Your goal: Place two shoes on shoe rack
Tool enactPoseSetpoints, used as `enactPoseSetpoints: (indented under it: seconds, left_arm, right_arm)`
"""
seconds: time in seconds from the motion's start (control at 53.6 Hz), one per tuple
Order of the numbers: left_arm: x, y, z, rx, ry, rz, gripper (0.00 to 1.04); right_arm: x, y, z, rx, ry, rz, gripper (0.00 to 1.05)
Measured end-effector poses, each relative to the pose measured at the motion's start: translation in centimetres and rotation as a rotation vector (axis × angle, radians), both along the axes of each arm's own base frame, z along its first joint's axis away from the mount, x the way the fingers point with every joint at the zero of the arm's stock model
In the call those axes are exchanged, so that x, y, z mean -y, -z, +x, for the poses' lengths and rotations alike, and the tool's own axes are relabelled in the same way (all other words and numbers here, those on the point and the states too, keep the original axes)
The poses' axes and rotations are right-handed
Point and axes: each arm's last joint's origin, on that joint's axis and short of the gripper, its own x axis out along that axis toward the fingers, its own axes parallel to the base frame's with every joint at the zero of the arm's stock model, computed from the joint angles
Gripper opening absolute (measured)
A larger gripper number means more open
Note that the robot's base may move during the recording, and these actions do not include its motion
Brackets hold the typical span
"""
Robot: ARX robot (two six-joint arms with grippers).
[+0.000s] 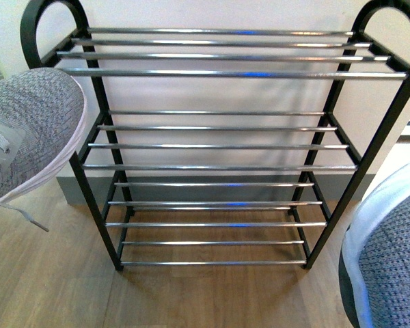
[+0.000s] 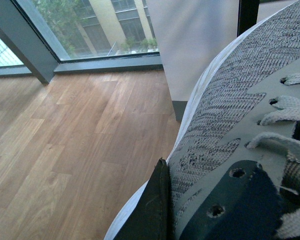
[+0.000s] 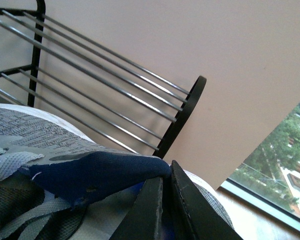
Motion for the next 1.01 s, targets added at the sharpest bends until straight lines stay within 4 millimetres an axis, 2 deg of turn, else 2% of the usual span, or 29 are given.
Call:
enactPoseSetpoints:
  seconds: [0.952, 1.008]
  left_arm:
    - [0.0, -0.01, -0.01, 0.001, 0.0, 0.0, 0.02]
    - [0.0, -0.01, -0.01, 0.001, 0.0, 0.0, 0.02]
  right_arm:
    - [0.0, -0.06, 0.0, 0.001, 0.001, -0.001, 0.01]
    - [0.0, 0.02, 0.0, -0.018, -0.046, 0.038, 0.01]
